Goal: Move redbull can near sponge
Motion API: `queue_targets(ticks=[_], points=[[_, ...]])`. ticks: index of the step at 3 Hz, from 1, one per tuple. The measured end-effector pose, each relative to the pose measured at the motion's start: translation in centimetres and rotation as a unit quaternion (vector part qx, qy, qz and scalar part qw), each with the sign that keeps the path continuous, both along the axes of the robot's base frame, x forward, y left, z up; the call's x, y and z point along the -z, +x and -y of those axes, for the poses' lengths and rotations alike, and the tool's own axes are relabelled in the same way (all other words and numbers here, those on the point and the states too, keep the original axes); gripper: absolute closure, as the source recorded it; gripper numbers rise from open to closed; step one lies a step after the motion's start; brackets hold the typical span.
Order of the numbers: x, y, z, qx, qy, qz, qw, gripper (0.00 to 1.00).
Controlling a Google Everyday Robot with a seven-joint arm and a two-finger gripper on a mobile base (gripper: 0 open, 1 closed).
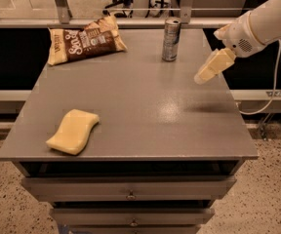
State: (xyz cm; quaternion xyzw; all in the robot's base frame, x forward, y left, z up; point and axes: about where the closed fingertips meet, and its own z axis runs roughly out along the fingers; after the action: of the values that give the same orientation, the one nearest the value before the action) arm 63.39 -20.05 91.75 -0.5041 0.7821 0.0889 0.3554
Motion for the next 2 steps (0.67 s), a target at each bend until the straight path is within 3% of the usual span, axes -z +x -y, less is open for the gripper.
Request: queue_targets(ticks=[1,2], points=[[0.5,3.7,-1.1,0.017,0.062,0.025,0.9976,0.0],[0.6,7.3,-2.1,0.028,0.12,0.053,0.991,0.0]])
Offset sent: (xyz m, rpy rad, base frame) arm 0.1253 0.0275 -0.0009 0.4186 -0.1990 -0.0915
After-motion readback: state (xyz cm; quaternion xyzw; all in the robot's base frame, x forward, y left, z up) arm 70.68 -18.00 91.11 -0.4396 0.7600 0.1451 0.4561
